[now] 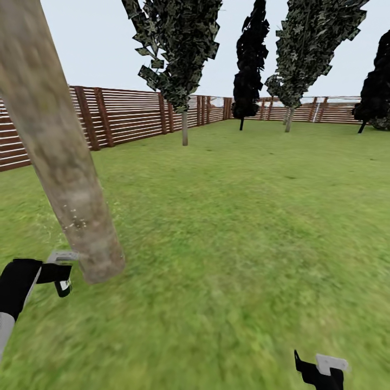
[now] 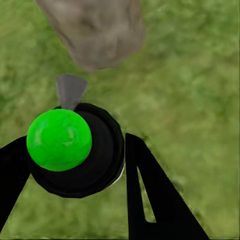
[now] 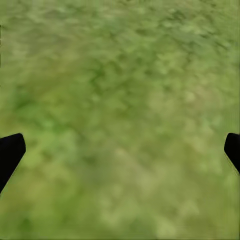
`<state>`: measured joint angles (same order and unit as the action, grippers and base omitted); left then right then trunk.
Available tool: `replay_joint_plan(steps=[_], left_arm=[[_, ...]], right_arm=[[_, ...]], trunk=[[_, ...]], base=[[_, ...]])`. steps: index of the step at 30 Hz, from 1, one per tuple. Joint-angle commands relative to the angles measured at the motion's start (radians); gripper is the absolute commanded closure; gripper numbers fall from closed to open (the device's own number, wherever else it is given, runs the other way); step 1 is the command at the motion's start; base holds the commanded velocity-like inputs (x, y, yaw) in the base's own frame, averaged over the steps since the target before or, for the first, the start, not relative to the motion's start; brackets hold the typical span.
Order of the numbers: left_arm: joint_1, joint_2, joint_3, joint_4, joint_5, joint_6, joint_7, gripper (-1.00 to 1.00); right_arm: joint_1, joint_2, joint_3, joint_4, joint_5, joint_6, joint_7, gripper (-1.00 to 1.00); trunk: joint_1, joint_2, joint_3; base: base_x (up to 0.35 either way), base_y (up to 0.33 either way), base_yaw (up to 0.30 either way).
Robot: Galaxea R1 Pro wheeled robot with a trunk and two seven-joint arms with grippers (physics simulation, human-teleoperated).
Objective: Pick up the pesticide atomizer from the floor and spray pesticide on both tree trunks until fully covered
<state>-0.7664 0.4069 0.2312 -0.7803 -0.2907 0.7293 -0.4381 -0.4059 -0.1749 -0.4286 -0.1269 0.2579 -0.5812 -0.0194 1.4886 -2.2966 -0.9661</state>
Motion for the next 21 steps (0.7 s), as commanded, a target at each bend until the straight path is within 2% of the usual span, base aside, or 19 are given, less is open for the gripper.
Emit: replay_joint_plan(steps=[1,7,12,15,21], left_arm=[[0.007,-0.004,0.003,0.002,-0.018,0.003,-0.009,1.00],[0.015,-0.022,0.003,0.025,-0.027,0.004,0.017,1.00],[0.032,-0.016,0.010,0.026,-0.028,0.005,0.028,1.00],[0.037,-0.025,0.005,0.021,-0.028,0.004,0.035,1.00],[0.038,-0.026,0.005,0.023,-0.028,0.004,0.038,1.00]], right_arm=[[-0.001,0.000,-0.007,0.001,0.011,-0.003,-0.002,-1.00],[-0.001,0.000,-0.007,0.001,0.011,-0.003,-0.002,-1.00],[-0.001,0.000,-0.007,0.001,0.011,-0.003,-0.002,-1.00],[-0.001,0.000,-0.007,0.001,0.011,-0.003,-0.002,-1.00],[-0.001,-0.002,-0.007,0.001,0.011,-0.003,-0.001,-1.00]], trunk=[[0.000,0.000,-0.001],[0.000,0.000,-0.001],[0.000,0.000,-0.001],[0.000,0.000,-0.001],[0.000,0.000,-0.001]], base=[[0.186,-0.217,0.251],[0.045,-0.151,0.274],[0.001,-0.006,0.263],[0.084,-0.105,0.057],[0.172,-0.215,0.002]])
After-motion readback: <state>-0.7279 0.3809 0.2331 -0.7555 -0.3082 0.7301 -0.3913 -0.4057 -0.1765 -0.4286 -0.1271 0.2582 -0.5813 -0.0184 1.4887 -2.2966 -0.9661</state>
